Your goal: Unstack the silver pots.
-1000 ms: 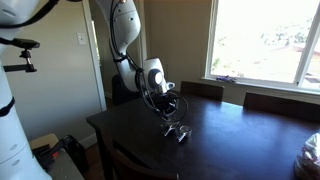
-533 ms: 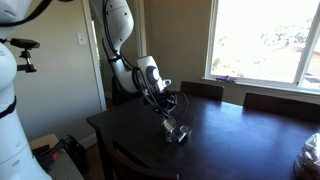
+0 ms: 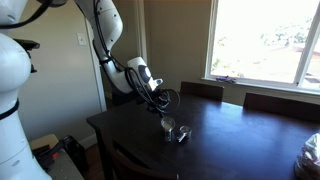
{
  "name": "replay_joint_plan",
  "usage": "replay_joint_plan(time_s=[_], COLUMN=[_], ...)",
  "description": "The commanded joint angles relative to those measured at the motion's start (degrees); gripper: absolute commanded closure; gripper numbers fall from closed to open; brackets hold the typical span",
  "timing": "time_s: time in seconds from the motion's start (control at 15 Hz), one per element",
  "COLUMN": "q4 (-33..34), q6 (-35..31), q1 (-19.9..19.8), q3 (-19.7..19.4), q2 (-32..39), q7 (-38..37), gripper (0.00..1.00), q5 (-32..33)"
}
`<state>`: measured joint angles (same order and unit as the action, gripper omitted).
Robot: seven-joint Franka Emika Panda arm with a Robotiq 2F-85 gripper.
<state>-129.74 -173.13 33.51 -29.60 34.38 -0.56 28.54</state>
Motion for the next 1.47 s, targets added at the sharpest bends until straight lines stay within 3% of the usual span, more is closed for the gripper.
replay_joint_plan(time_s=[0.0,0.13,0.2,0.27,0.47,0.93,1.2,1.4], q4=[-1.22,-1.48,-1.56,-1.7,-1.56,2.57,7.32,11.25], q6=[0.47,1.13,1.6,1.95,2.66,7.68,12.33,16.27], q1=[2.05,-0.52,-1.67,-3.64,-8.79,-26.36,-30.03,-30.5], q3=[-1.25,1.06,2.01,3.63,7.84,24.32,28.5,29.41], q2=[-0.13,-1.12,-1.64,-2.31,-3.03,-2.24,-1.11,0.05], q7=[-2.68,-1.18,-0.64,0.38,1.66,9.74,11.36,10.96], gripper=[0.95,0.94,0.69,0.69,0.52,0.05,0.07,0.32], q5=[1.22,0.08,-0.38,-0.91,-1.98,-9.69,-13.35,-14.78])
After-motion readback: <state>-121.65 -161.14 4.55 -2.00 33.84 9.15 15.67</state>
